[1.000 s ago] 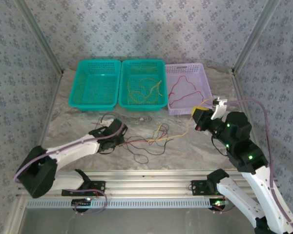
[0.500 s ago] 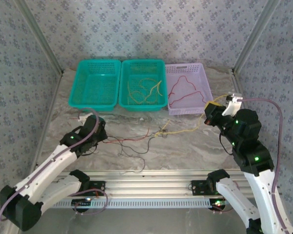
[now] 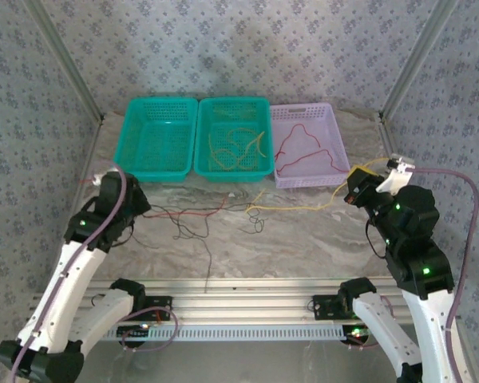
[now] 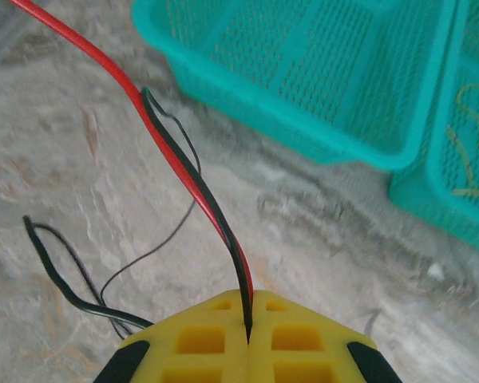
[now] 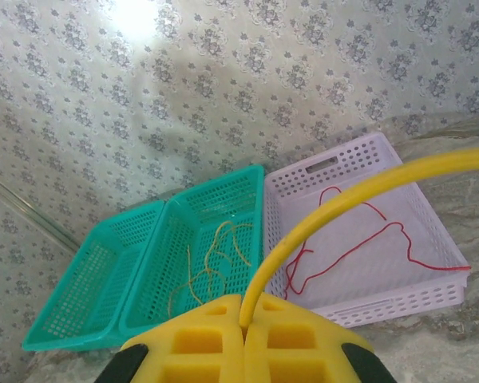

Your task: Untangle the cables

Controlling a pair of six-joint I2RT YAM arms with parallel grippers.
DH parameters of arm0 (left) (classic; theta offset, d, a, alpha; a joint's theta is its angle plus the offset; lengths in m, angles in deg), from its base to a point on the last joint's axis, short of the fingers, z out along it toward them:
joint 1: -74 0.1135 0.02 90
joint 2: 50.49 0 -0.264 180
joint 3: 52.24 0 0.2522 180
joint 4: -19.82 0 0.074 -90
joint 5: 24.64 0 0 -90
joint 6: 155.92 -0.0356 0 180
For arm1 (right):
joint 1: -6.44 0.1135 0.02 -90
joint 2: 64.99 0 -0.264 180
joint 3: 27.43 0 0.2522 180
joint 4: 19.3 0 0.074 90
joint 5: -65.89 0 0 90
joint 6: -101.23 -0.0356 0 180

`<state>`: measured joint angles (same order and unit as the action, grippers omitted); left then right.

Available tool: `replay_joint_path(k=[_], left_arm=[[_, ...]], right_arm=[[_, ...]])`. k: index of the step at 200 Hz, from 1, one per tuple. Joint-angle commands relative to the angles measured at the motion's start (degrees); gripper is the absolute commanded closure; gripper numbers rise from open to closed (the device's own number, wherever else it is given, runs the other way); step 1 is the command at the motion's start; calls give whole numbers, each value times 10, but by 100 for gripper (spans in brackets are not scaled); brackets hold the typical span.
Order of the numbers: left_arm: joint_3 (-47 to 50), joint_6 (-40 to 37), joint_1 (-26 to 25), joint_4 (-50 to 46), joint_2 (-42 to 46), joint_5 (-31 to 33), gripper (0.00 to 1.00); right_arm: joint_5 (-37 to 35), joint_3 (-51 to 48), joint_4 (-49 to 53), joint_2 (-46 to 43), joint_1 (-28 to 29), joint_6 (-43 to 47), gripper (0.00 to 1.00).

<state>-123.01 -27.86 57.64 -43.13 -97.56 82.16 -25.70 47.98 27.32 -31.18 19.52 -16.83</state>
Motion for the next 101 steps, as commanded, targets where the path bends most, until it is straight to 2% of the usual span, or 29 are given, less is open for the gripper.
replay_joint_path(k=[1,69,101], left_arm=[[-77,-45,27,-20,-9,-11,100],[-223,-102,69,-55,-59,-10,100],[-298,-128,77,-71,-80,13,100]], right_arm=[[-32,10,7,-4,-4,-6,100],[-92,-7,13,-18,-6,6,100],[-118,-34,28,-26,-5,6,100]])
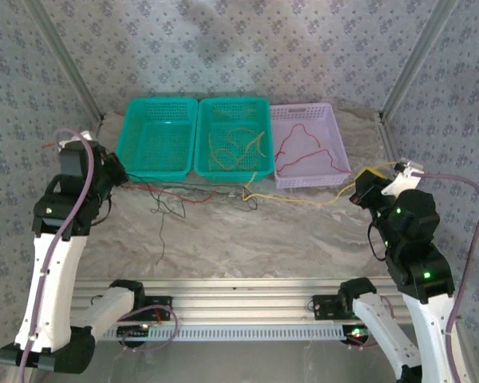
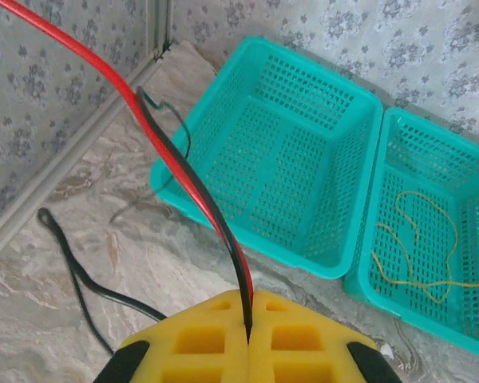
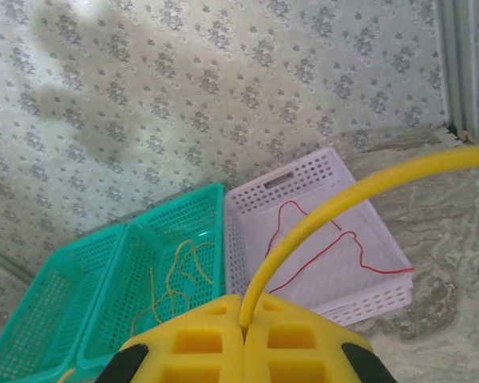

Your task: Untangle the cables

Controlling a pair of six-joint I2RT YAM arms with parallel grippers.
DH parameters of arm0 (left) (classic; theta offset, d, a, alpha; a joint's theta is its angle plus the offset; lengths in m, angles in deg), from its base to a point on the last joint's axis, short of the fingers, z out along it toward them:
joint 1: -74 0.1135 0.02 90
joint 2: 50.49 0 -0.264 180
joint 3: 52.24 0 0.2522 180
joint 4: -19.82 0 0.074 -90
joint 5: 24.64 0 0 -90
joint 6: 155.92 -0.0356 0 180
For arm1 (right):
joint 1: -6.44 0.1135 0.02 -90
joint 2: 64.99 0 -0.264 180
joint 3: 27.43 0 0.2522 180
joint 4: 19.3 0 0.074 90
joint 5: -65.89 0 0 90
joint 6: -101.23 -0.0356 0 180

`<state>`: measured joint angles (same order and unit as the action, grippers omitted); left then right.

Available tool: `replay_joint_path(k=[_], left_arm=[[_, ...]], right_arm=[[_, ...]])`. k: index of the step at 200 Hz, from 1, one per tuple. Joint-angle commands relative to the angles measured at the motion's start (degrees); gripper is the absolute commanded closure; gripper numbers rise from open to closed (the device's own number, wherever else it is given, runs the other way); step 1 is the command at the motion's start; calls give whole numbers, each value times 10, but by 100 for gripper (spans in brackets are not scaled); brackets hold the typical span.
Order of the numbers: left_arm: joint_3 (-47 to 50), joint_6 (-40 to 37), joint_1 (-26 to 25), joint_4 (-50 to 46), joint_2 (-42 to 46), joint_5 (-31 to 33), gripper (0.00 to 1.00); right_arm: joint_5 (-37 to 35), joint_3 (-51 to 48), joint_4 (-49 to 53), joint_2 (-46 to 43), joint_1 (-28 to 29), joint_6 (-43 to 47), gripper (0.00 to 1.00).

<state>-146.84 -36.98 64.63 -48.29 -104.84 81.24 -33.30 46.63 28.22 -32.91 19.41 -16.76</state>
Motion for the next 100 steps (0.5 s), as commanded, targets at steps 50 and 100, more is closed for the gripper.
replay_joint_path(k=[50,100], left_arm=[[-139,-52,10,-29,-41,33,100],[-141,-39,10,-17,-50,-2,100]], right_arm=[[-83,-70,29,-45,-10,-7,100],[-37,-98,23,-41,-18,-8,100]])
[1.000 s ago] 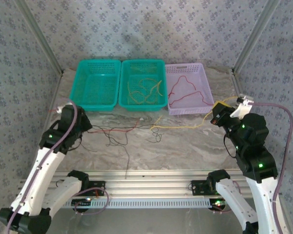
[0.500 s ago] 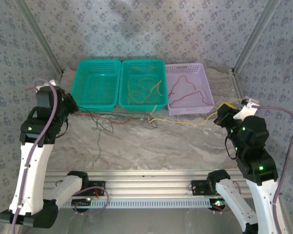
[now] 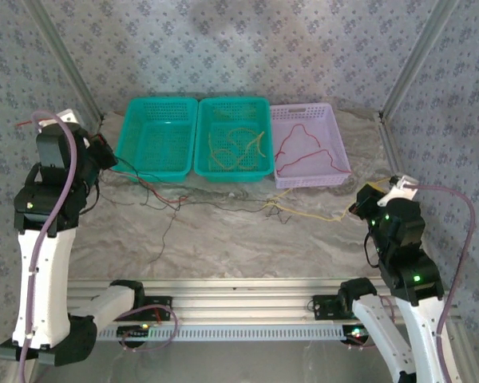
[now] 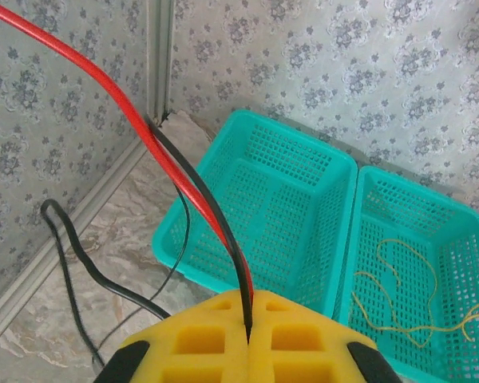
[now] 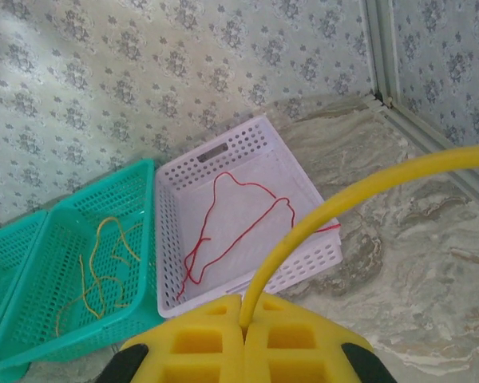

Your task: Untangle the cables

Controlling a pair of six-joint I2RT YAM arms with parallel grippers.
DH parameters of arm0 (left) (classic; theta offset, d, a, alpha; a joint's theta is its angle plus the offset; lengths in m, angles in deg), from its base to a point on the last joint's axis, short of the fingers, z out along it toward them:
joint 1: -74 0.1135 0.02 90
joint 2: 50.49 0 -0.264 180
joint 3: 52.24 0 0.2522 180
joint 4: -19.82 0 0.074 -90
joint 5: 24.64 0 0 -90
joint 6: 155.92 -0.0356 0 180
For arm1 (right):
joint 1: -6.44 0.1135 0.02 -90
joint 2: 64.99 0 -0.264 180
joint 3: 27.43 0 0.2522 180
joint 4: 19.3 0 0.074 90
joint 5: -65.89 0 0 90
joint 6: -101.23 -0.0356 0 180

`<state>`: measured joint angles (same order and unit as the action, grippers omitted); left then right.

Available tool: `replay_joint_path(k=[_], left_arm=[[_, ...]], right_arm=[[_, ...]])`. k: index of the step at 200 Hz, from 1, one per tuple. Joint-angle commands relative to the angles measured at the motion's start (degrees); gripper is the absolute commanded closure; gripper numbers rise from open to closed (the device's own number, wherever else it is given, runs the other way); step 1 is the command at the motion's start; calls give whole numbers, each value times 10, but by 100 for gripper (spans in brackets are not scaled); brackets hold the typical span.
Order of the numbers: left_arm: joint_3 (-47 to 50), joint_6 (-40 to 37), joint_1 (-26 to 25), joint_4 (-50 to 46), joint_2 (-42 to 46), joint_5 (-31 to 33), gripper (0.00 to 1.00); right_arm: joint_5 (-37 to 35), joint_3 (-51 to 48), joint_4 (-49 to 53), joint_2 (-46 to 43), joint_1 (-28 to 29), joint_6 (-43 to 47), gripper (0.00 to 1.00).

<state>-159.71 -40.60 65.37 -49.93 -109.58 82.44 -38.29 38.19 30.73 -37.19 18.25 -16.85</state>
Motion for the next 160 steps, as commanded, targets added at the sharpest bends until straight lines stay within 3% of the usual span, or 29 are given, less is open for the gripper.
replay_joint_path(k=[1,54,113,147,160], left_arm=[[-13,-3,2,0,-3,-14,100],[-59,2,3,11,-12,-36,100],[-8,44,-2,59,-9,-157,100],[21,55,-65,94,-12,-157,100],[18,48,-102,98,-22,-136,100]], right_arm=[[13,-14,-2,3,-7,-7,100],[73,-114,-53,27,-19,-58,100],[104,-141,-121,63,-1,-46,100],[146,-140,-165,138,43,-21,100],[140,-137,-180,162,74,-7,94]])
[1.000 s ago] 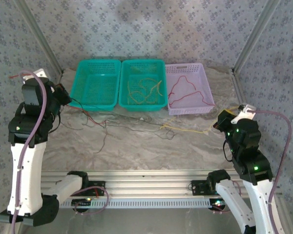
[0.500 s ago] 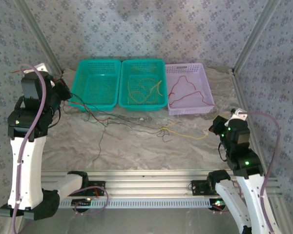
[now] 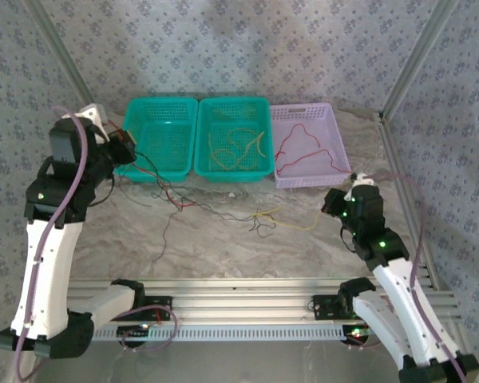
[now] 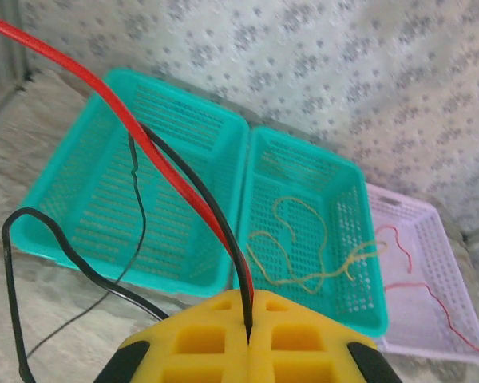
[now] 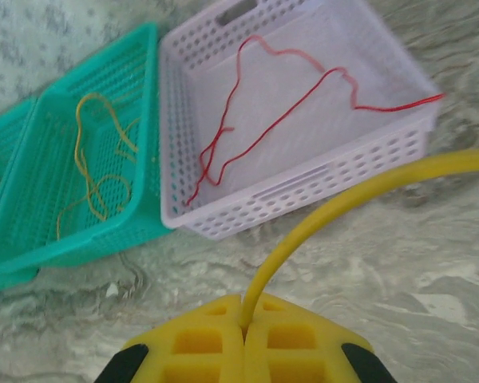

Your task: Untangle the cables

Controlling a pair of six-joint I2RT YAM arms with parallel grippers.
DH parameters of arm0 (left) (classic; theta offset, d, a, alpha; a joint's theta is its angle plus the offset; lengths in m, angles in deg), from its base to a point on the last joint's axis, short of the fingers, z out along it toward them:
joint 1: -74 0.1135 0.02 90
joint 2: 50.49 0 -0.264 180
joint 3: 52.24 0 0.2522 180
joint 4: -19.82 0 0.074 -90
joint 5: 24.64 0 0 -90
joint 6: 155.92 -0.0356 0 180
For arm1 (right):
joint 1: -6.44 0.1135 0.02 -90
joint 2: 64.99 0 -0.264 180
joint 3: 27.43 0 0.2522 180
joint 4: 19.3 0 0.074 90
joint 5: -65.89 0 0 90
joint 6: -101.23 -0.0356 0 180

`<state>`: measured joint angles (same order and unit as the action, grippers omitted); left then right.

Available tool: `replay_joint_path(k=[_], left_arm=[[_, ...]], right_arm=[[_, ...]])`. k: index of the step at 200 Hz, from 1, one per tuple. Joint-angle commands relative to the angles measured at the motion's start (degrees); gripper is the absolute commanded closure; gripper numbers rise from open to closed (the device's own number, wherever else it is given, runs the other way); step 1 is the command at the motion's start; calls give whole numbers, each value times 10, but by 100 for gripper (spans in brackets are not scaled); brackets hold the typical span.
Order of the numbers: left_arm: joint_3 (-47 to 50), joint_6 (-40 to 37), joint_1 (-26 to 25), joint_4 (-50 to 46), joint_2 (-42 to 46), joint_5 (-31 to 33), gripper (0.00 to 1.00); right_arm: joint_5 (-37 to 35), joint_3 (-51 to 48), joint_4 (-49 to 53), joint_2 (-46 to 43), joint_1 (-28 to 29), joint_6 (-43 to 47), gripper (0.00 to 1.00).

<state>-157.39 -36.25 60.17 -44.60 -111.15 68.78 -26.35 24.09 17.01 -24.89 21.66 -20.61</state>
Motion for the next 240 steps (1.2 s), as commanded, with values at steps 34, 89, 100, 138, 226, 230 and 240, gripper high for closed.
replay_joint_path(k=[34,89,100,138,226,230,240], left_arm=[[-5,5,-107,68,-29,7,100],[-35,13,-179,90,-62,11,100],[-40,16,-190,92,-65,12,100],[-44,30,-219,98,-77,14,100],[-40,39,-267,105,-84,32,100],[-39,40,-268,106,-84,32,100],[-35,40,-271,108,-84,35,100]], right_arm=[[35,9,-110,44,91,76,68],[211,27,-239,95,188,151,35],[215,36,-254,118,222,169,33],[202,68,-311,208,303,207,30],[186,129,-360,288,352,214,29],[187,128,-362,286,355,214,29],[188,128,-368,283,362,215,29]])
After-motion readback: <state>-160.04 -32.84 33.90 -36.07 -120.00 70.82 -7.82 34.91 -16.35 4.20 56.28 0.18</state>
